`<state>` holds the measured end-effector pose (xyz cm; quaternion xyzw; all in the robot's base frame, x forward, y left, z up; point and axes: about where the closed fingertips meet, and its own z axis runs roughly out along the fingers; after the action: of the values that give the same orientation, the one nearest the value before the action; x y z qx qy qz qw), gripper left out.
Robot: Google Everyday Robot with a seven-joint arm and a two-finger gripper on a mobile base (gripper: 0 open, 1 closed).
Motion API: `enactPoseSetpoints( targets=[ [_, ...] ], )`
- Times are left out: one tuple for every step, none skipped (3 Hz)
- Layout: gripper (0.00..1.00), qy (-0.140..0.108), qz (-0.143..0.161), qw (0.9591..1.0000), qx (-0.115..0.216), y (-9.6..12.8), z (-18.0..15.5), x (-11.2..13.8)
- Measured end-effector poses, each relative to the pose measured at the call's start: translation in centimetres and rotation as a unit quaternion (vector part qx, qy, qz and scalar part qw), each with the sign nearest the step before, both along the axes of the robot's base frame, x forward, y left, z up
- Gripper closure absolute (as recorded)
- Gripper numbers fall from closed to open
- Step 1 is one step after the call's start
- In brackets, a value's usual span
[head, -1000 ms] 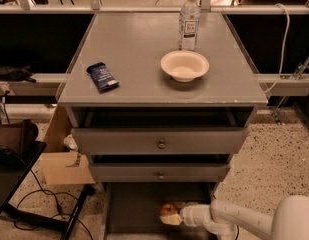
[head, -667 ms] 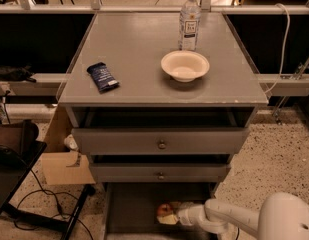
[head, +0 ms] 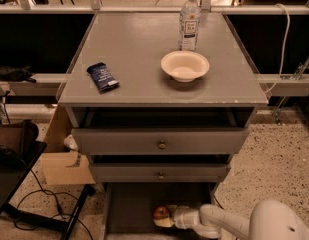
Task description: Place apple into bottom drawer
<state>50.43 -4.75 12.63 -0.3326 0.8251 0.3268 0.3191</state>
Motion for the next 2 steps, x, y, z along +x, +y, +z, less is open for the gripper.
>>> enactPoseSetpoints(
  targets=[
    [0.81,0.001,-0.001,1.0000,0.000,0.03,-0.15,-0.08],
    [0.58,0.001,0.000,1.0000,0.000,0.04,-0.15,-0.08]
  ],
)
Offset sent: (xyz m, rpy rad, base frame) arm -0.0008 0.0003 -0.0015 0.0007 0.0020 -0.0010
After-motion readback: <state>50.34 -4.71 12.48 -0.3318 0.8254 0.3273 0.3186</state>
